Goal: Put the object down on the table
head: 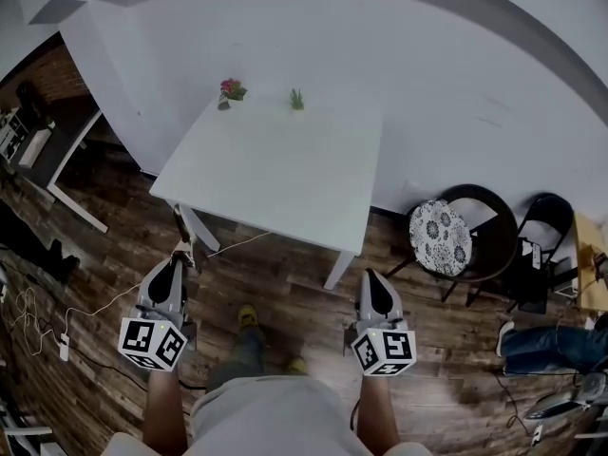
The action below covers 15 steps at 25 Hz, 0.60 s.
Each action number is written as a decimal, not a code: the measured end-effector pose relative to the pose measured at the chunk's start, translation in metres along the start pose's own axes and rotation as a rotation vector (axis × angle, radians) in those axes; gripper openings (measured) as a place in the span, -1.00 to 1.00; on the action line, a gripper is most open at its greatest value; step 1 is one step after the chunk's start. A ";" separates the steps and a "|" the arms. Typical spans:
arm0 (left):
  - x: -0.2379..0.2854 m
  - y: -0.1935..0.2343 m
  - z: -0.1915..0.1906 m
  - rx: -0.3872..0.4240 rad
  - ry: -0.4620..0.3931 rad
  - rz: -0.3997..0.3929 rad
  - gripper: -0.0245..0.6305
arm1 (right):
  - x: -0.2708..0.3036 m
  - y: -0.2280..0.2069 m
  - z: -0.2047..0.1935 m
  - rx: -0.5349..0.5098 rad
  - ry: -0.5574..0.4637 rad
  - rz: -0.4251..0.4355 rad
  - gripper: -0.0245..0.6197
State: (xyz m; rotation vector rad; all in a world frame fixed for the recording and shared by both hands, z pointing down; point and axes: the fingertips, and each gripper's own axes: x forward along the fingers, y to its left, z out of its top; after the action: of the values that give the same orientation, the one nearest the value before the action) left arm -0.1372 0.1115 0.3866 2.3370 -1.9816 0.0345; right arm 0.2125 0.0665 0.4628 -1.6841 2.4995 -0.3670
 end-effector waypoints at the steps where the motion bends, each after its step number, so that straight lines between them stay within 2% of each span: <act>1: 0.005 0.003 0.000 -0.006 -0.001 -0.001 -0.90 | 0.003 -0.001 0.000 -0.001 -0.003 -0.005 -0.91; 10: 0.066 0.048 -0.009 -0.059 0.002 -0.036 -0.90 | 0.067 0.015 0.002 -0.037 0.009 -0.031 -0.91; 15: 0.107 0.095 -0.013 -0.095 0.003 -0.057 -0.90 | 0.122 0.037 0.006 -0.059 0.021 -0.050 -0.91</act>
State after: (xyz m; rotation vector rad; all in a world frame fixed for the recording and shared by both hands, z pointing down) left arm -0.2130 -0.0082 0.4113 2.3313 -1.8706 -0.0580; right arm 0.1343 -0.0334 0.4532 -1.7762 2.5113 -0.3199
